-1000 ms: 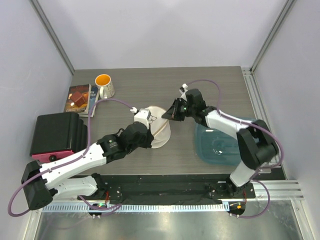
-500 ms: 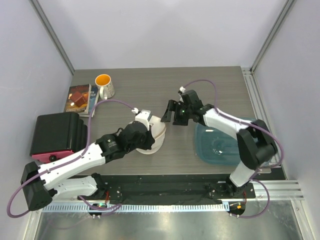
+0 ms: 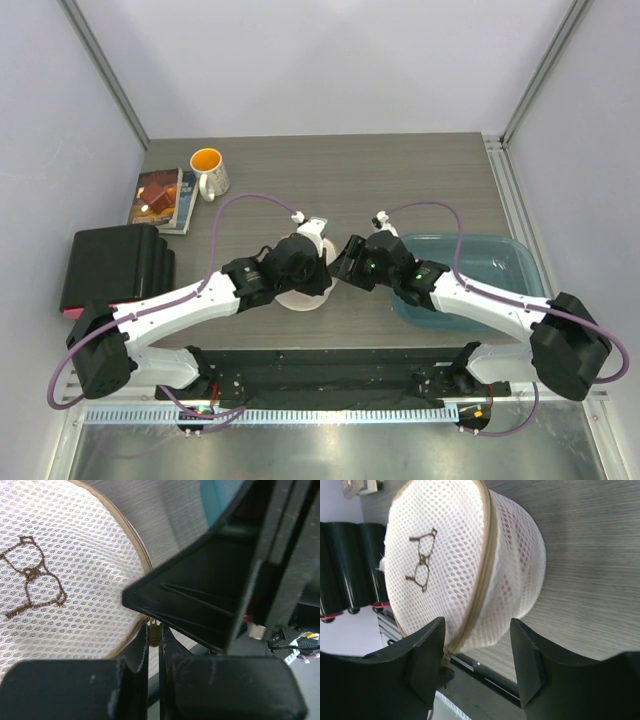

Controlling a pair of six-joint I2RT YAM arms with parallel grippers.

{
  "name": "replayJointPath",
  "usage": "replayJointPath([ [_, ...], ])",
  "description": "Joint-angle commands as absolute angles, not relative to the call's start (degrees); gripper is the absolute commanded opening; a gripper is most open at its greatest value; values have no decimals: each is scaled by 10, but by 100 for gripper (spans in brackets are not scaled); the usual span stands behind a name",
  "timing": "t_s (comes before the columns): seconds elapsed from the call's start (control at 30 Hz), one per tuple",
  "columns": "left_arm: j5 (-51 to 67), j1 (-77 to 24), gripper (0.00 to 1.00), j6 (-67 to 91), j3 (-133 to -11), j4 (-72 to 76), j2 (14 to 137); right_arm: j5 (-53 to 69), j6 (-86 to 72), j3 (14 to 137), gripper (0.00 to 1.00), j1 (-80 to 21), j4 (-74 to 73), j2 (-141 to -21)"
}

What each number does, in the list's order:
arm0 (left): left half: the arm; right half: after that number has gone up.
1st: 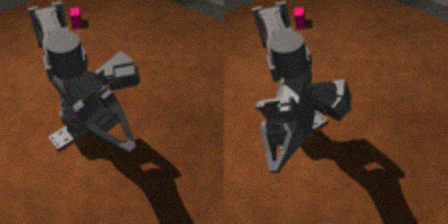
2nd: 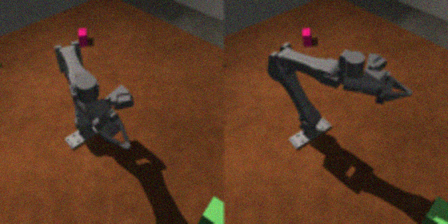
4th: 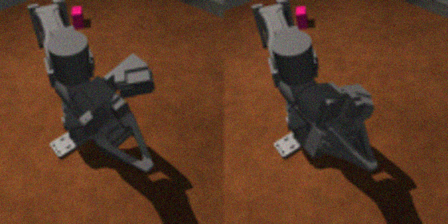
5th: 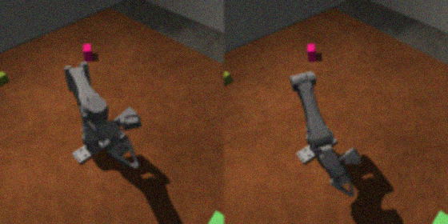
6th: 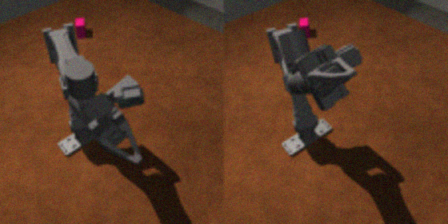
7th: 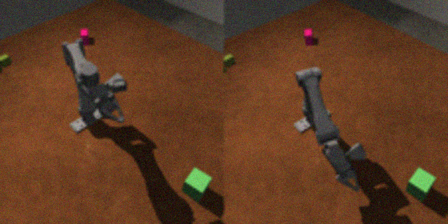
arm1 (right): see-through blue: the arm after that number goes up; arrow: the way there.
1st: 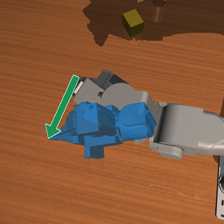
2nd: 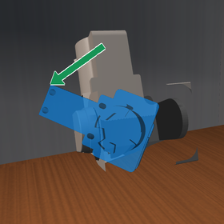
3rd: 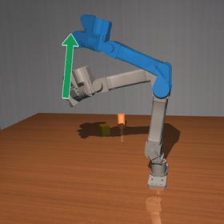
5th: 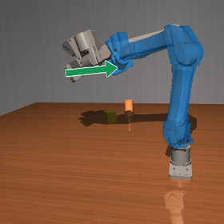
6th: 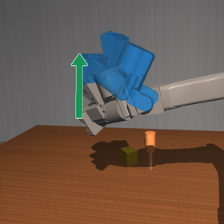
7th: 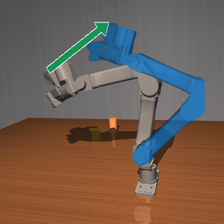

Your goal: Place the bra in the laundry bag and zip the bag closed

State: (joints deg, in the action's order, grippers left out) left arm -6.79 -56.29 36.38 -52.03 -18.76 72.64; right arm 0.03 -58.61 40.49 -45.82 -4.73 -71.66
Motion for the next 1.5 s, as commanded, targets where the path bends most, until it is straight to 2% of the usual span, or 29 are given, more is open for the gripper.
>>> replayJointPath([
  [0.0, -38, -565, 0, 364, -536, -149, 719, -43, -630, 410, 56, -466, 38, -732],
  [0.07, -33, -565, 0, 366, -531, -146, 718, -43, -627, 415, 51, -467, 45, -749],
  [0.1, -36, -565, 0, 367, -528, -144, 715, -46, -625, 419, 44, -467, 47, -751],
  [0.17, -42, -565, 0, 367, -524, -149, 715, -53, -624, 422, 38, -465, 52, -754],
  [0.27, -56, -564, 0, 365, -513, -157, 707, -67, -611, 429, 21, -448, 47, -752],
  [0.3, -58, -564, 0, 366, -508, -160, 700, -49, -604, 436, 9, -439, 41, -753],
  [0.37, -49, -555, 0, 379, -490, -159, 691, -21, -592, 444, 1, -417, 38, -756],
  [0.5, -46, -535, 0, 392, -455, -169, 655, 71, -531, 466, 1, -340, 38, -773],
  [0.8, -74, -454, 0, 380, -428, -272, 538, 285, -446, 513, 1, -274, 81, -859],
  [1.03, -80, -439, 0, 370, -444, -307, 516, 304, -405, 546, 1, -265, 66, -908],
  [1.1, -65, -439, 0, 369, -444, -299, 519, 264, -376, 575, 18, -269, 8, -914],
  [1.13, -49, -439, 0, 371, -443, -286, 522, 248, -369, 584, 30, -277, -14, -913],
  [1.17, -41, -439, 0, 379, -443, -276, 524, 233, -366, 592, 45, -284, -27, -910],
  [1.27, -11, -439, 0, 393, -441, -236, 539, 144, -390, 578, 71, -328, -67, -878],
  [1.37, 28, -439, 0, 404, -446, -193, 568, 89, -466, 521, 80, -359, -55, -827],
  [1.47, 80, -439, 0, 406, -453, -152, 601, 62, -532, 475, 81, -392, -20, -778],
])
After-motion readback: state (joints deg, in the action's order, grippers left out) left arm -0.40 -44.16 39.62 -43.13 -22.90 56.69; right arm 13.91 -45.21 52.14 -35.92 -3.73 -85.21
